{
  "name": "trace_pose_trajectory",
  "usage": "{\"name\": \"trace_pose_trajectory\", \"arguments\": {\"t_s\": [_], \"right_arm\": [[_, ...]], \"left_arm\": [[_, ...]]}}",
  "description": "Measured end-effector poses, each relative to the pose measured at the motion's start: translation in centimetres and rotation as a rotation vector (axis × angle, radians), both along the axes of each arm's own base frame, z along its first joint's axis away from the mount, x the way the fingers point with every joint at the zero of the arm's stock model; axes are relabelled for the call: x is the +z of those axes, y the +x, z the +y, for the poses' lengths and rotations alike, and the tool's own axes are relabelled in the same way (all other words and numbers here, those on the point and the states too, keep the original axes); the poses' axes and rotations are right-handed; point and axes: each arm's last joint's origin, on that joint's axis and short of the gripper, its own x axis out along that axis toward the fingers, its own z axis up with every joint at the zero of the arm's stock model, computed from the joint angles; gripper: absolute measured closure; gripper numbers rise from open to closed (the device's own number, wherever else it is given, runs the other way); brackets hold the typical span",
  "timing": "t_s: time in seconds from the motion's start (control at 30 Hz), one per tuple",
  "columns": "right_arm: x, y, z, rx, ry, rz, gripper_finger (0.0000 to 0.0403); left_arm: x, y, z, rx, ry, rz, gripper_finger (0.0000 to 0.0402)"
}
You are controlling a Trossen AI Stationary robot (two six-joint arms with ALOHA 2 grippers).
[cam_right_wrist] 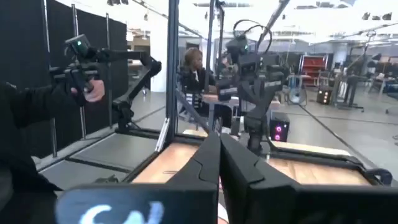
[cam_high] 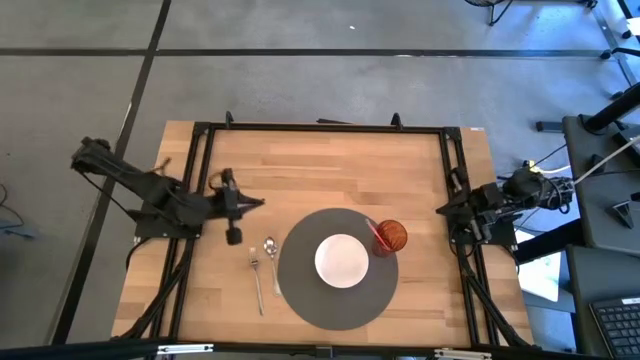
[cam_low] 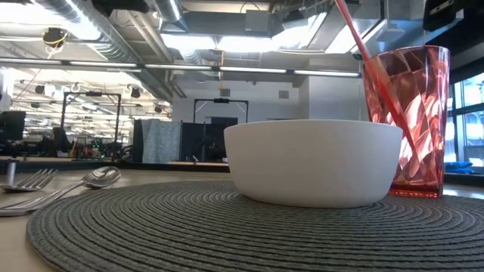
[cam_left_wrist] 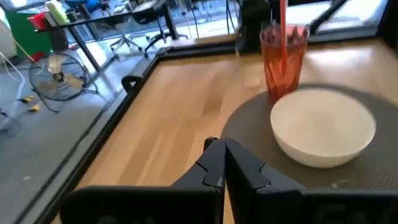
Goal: Pick & Place Utensil
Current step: Put the silver spoon into the white bowl to the left of the orange glass
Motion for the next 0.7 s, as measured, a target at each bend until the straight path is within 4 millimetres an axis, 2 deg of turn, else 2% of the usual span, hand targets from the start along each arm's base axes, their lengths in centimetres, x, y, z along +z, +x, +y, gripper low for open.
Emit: {"name": "trace_pose_trajectory", "arguments": {"t_s": [0.13,0.3,0.5,0.7], "right_arm": [[0.0,0.3,0.1,-0.007,-0.009,-0.073,0.0399],[-1.2,1.3,0.1,-0.135,-0.026,-0.124,0.0399],[-1.1,1.3,-0.1,-0.193,-0.057,-0.122,0.0400],[-1.3,1.3,-0.1,-0.197,-0.090,-0.105,0.0397]], "left_arm": [[-0.4,-1.4,1.2,-0.102,-0.036,-0.090,0.0400],[-2.6,-2.0,2.5,-0.201,-0.042,-0.213,0.0400],[-6.6,-1.9,4.0,-0.170,-0.222,-0.194,0.0400],[-8.4,-1.5,4.2,-0.095,-0.347,-0.160,0.0400]]}}
